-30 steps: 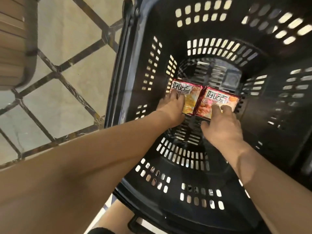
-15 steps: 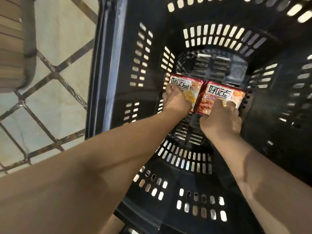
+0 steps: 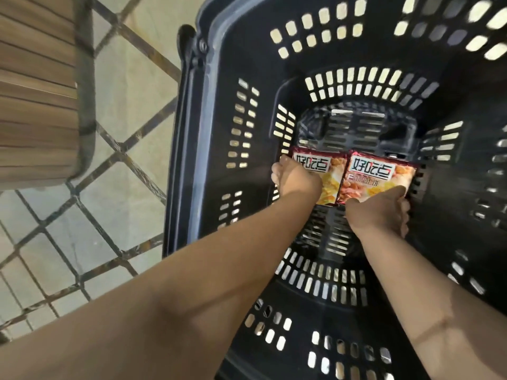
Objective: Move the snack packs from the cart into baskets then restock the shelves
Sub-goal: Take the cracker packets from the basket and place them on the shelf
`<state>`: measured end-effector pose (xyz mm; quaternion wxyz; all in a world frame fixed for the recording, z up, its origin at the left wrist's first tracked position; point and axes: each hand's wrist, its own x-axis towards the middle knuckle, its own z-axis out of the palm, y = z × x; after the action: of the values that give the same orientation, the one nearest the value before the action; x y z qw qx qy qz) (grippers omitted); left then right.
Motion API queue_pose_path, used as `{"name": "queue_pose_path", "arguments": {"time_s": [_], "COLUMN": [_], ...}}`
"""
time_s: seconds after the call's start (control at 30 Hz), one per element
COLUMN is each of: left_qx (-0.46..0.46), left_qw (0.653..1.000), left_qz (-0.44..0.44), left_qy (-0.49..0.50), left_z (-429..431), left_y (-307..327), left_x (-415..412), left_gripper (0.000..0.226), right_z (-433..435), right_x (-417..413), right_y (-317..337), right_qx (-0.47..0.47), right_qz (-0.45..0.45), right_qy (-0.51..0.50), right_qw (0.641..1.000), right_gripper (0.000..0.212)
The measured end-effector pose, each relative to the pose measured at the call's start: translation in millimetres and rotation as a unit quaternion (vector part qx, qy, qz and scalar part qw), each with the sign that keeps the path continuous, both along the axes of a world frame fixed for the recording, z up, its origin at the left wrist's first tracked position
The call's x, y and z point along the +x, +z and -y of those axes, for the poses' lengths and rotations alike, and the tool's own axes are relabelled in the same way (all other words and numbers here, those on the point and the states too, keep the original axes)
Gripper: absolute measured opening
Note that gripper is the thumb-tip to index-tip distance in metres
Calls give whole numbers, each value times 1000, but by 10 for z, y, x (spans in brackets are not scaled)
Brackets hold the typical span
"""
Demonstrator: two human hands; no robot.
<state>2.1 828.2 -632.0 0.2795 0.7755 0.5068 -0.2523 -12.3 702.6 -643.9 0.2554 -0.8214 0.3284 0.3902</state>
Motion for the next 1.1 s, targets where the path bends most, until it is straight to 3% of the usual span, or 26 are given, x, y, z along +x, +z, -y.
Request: {"name": "queue_pose_path", "arguments": {"time_s": [0.27, 0.43, 0.53, 0.6, 0.77, 0.93, 1.03, 1.1], "left_qx": [-11, 37, 45, -4, -53, -38, -39, -39], "left_qw": [998, 992, 985, 991, 998, 998, 997, 995], "left_qz": [-65, -29, -17, 0, 26, 45, 57, 77], "left_qy": [-24, -114, -168, -136, -17, -37, -42, -51], "left_z": [-88, -89, -87, -88, -79, -65, -41, -41], "left_y": [110, 203, 258, 267, 269, 382, 612, 885], "left_x": [-107, -256, -354, -399, -439, -529, -605, -633], "left_gripper": [54, 47, 55, 60, 68, 62, 48, 42], "right_z": [31, 14, 21, 12, 43, 14, 51, 122], "right_x": [30, 4, -21, -41, -73, -123, -184, -221], "right_y": [-81, -48, -59, -59, -93, 62, 529, 904], "right_qx": [-5, 1, 2, 9, 22, 106, 131, 141], "right_qz": [23, 24, 37, 43, 42, 67, 112, 140], "right_qy": [-120, -122, -147, -158, -169, -145, -75, -54], "right_qw": [993, 992, 988, 987, 985, 981, 982, 979], "right_gripper": [83, 84, 66, 49, 36, 39, 25, 27]}}
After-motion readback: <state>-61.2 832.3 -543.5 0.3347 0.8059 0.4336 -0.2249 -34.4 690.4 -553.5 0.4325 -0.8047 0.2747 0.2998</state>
